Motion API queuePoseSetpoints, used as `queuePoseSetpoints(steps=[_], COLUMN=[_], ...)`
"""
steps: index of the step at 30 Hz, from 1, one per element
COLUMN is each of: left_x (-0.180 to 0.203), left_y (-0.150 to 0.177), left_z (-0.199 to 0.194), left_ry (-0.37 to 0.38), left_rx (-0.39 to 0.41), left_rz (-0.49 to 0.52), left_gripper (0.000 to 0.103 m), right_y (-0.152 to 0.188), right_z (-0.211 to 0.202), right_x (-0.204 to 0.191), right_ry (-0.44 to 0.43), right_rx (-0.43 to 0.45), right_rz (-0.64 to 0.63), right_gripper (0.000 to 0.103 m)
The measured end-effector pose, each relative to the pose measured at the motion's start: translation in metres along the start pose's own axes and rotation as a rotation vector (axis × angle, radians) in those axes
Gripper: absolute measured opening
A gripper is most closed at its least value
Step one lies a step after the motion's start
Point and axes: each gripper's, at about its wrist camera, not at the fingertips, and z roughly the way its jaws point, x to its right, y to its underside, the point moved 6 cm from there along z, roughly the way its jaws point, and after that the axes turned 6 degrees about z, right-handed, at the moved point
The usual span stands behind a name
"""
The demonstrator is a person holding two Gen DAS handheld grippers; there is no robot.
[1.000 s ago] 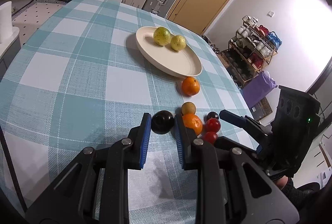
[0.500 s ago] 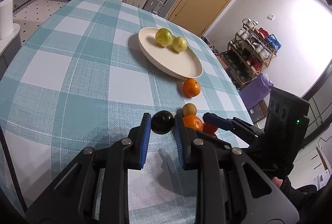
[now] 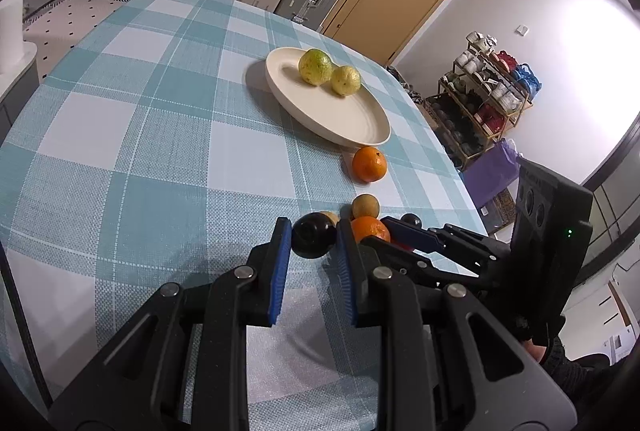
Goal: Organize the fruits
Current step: 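Grasp the tangerine with the right tool while the left tool holds the plum, then carry the plum and tangerine onto the cream plate and open both tools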
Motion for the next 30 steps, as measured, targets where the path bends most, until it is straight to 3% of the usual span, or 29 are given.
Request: queuePoseSetpoints(steps=[14,30], left_x=[0.0,0.002], left_y=[-0.012,-0.061], left_z=[0.004,0.031], left_ry=[-0.002,0.004], left_rx=[0.0,0.0], left_rz=[0.01,0.016], left_gripper=[0.02,0.02], right_y=[-0.009,-0.048], right_z=[-0.023,-0.036], right_x=[0.008,0.023], right_ry=[-0.096,-0.145], right_rx=[0.074,0.151], right_rz=[0.083,0.103], right_gripper=[0.035,0.035])
